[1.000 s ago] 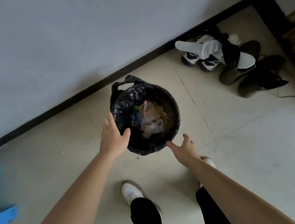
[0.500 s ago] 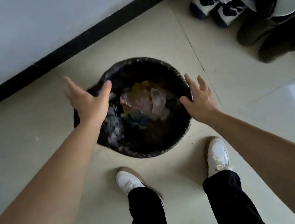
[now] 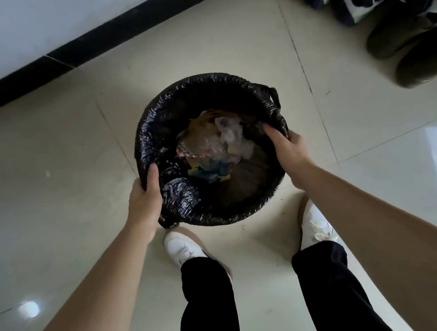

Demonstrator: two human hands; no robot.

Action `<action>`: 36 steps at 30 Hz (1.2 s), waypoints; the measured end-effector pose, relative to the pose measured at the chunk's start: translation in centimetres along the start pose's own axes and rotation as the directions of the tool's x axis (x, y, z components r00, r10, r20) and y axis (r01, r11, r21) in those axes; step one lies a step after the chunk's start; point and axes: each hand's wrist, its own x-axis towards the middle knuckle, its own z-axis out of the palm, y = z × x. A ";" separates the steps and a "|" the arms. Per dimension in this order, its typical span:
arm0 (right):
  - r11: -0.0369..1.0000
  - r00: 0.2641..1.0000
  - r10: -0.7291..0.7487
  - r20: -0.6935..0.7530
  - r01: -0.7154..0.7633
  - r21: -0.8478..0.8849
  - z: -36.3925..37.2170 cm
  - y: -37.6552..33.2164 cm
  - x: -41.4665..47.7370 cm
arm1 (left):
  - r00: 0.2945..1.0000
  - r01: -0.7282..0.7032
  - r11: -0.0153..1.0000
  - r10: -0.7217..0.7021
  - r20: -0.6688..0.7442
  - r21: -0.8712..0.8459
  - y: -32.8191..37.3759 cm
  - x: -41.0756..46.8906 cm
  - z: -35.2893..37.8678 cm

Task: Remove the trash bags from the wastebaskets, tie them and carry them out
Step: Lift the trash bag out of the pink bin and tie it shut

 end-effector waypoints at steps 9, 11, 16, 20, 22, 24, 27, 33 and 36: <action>0.979 0.968 -0.199 -0.153 0.188 -0.081 -1.4 -4.8 0.8 | 0.897 -0.263 0.843 0.393 -0.203 0.469 6.7 0.8 1.6; 0.992 0.984 -0.088 -0.157 0.101 0.075 -1.9 -5.8 0.8 | 0.886 -0.190 0.865 0.356 -0.299 0.465 7.8 0.4 0.9; 0.987 0.986 -0.039 -0.165 0.011 -0.162 -4.1 -7.5 -0.2 | 0.896 -0.256 0.953 0.296 -0.331 0.162 9.4 -0.5 -1.9; 0.855 0.857 -0.468 -0.214 0.379 -0.354 -4.3 -10.0 -2.9 | 0.841 -0.454 0.884 0.467 -0.273 0.113 12.0 -3.9 -2.7; 0.725 0.748 -0.648 -0.139 0.551 -0.412 -3.4 -11.1 -5.3 | 0.754 -0.597 0.791 0.610 -0.245 0.134 13.2 -5.9 -2.5; 0.659 0.710 -0.704 -0.017 0.644 -0.389 -2.5 -11.4 -7.3 | 0.665 -0.697 0.688 0.726 -0.179 0.202 13.9 -7.9 -1.9; 0.616 0.691 -0.713 0.115 0.697 -0.367 -1.9 -11.7 -9.3 | 0.586 -0.752 0.599 0.799 -0.138 0.275 14.3 -9.7 -1.6; 0.570 0.626 -0.780 -0.018 0.698 -0.433 -3.4 -13.7 -11.1 | 0.648 -0.698 0.716 0.641 -0.410 0.017 16.4 -11.6 -3.9; 0.598 0.632 -0.771 -0.075 0.680 -0.423 -4.5 -14.8 -11.9 | 0.657 -0.695 0.717 0.598 -0.459 -0.061 17.2 -12.8 -4.8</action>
